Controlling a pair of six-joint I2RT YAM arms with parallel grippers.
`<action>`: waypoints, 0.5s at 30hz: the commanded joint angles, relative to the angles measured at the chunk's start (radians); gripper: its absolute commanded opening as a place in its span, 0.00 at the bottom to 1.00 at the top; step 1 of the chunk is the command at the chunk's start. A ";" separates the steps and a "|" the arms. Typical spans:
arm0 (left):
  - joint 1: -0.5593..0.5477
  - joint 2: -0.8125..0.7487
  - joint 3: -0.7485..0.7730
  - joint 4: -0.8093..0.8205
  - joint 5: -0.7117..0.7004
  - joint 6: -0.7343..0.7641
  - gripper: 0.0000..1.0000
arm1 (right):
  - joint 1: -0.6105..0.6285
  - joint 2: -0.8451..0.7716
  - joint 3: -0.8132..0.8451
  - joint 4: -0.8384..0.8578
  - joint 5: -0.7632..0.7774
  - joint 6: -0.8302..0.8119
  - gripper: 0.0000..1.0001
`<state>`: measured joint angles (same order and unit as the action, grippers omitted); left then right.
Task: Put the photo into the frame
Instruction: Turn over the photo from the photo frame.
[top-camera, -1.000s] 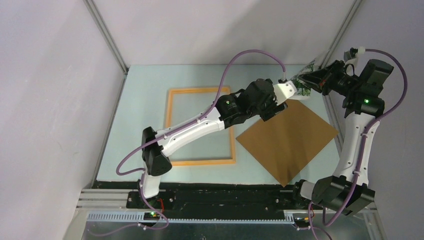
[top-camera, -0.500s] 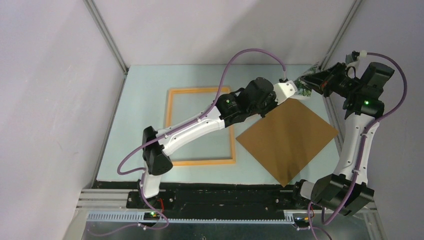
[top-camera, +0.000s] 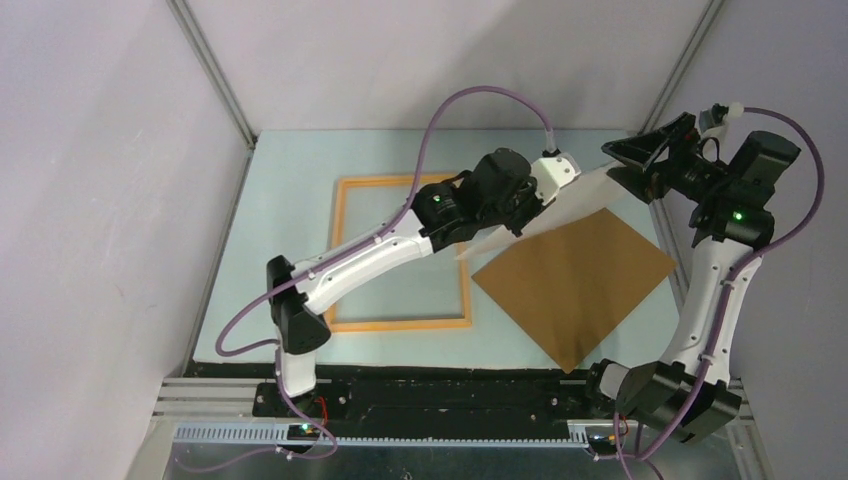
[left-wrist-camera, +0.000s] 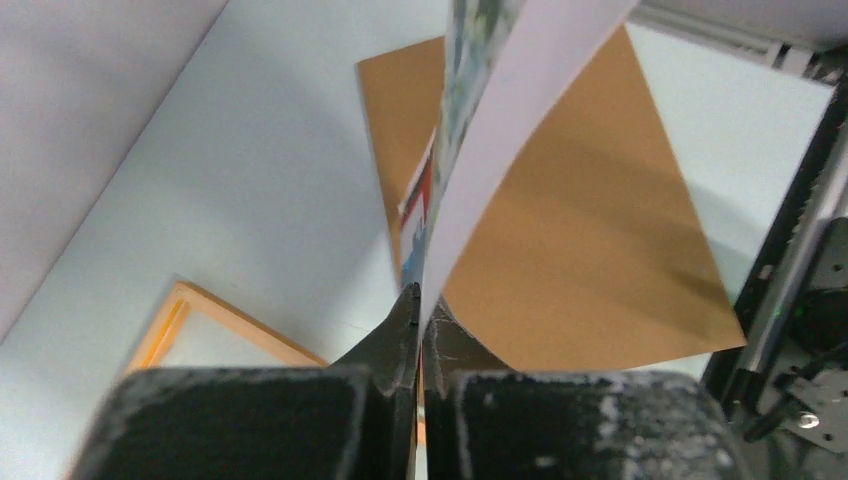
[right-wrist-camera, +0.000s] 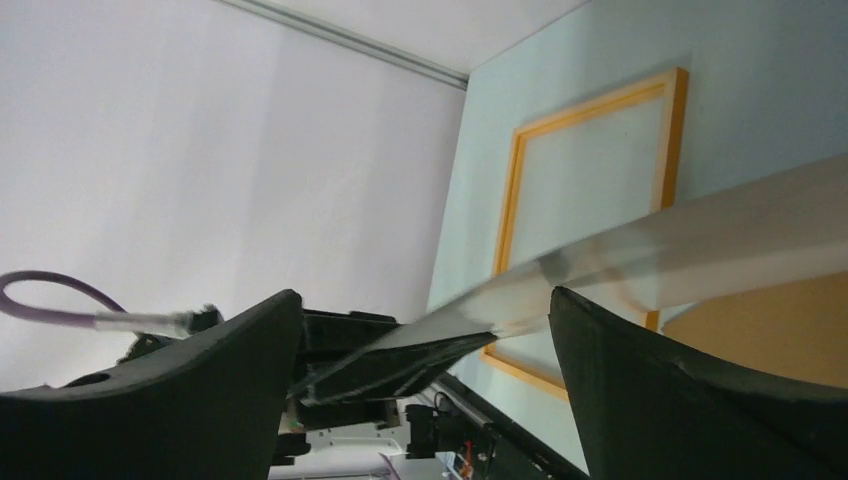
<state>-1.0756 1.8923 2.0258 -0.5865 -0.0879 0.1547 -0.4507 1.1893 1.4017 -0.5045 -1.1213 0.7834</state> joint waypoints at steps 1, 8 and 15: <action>0.019 -0.136 0.008 0.008 0.039 -0.075 0.00 | -0.043 -0.052 0.008 0.014 -0.048 -0.016 0.99; 0.079 -0.226 -0.018 -0.010 0.049 -0.134 0.00 | -0.189 -0.101 0.025 -0.005 -0.125 -0.017 0.99; 0.158 -0.306 -0.043 -0.024 0.156 -0.219 0.00 | -0.333 -0.099 0.119 -0.185 -0.162 -0.176 1.00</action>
<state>-0.9527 1.6554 1.9999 -0.6155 -0.0074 0.0097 -0.7265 1.0992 1.4349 -0.5755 -1.2369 0.7227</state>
